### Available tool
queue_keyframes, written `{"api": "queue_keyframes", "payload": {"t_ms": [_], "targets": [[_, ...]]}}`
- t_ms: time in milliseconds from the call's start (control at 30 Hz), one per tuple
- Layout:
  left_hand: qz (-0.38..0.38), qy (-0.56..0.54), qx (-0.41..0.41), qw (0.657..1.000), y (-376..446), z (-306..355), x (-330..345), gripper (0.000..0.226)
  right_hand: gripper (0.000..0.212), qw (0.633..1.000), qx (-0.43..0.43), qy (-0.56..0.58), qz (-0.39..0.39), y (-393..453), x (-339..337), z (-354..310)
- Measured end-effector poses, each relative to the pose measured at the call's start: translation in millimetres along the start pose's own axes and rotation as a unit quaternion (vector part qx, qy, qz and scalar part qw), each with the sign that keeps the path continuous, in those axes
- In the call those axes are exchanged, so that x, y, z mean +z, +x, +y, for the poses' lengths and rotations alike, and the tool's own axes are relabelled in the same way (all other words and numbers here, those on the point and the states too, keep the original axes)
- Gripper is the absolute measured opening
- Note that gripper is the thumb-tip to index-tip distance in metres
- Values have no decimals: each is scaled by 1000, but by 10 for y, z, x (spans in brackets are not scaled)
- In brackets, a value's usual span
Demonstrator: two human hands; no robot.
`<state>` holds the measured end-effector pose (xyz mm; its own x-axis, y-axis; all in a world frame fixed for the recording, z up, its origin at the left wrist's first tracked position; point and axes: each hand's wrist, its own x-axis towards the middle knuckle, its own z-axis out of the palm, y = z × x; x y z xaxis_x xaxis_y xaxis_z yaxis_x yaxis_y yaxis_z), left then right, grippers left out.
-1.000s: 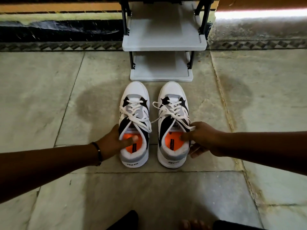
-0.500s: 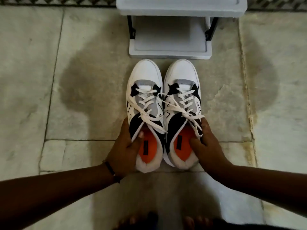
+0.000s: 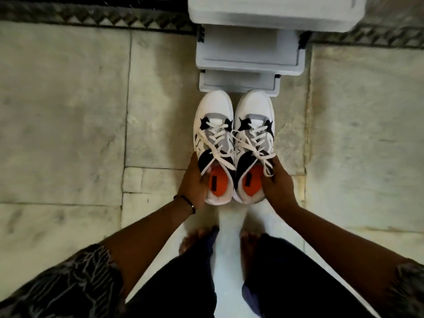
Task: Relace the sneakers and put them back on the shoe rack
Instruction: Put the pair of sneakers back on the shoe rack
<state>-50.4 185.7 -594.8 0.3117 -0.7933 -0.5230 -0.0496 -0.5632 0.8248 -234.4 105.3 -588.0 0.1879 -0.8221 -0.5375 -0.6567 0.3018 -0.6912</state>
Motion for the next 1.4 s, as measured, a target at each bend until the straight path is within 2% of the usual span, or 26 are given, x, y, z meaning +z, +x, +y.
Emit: {"api": "queue_keyframes", "payload": {"t_ms": [100, 200, 300, 400, 567, 667, 767, 1033, 1233, 1400], "targets": [[14, 11, -18, 1000, -413, 451, -96, 57, 56, 1000, -11, 12, 11, -395, -302, -390], [16, 19, -7, 1000, -884, 1029, -281, 53, 54, 999, -8, 37, 16, -848, -663, -889], [18, 34, 15, 999, -1231, 1512, -468, 46, 55, 992, -8, 122, 5, -1213, -936, -1323], [32, 37, 23, 999, -1433, 1867, -597, 48, 49, 982, -6, 189, 10, -1437, -1051, -1678], [44, 21, 16, 999, -1475, 2287, -749, 48, 46, 973, 14, 229, 40, -1515, -1119, -2036], [46, 18, 15, 999, -1336, 2464, -806, 55, 43, 972, 9, 227, 57, -1407, -1176, -2135], [47, 28, 9, 998, -1089, 2651, -806, 59, 39, 955, 24, 285, 83, -1165, -1223, -2204], [62, 40, 18, 997, -134, 3046, -855, 61, 39, 966, -60, 249, 46, -288, -1535, -2702], [84, 44, 35, 995, 483, 3246, -828, 64, 37, 957, -48, 285, 31, 410, -1669, -3001], [90, 54, 36, 994, 911, 3320, -748, 62, 37, 957, -44, 282, 55, 890, -1702, -3061]]}}
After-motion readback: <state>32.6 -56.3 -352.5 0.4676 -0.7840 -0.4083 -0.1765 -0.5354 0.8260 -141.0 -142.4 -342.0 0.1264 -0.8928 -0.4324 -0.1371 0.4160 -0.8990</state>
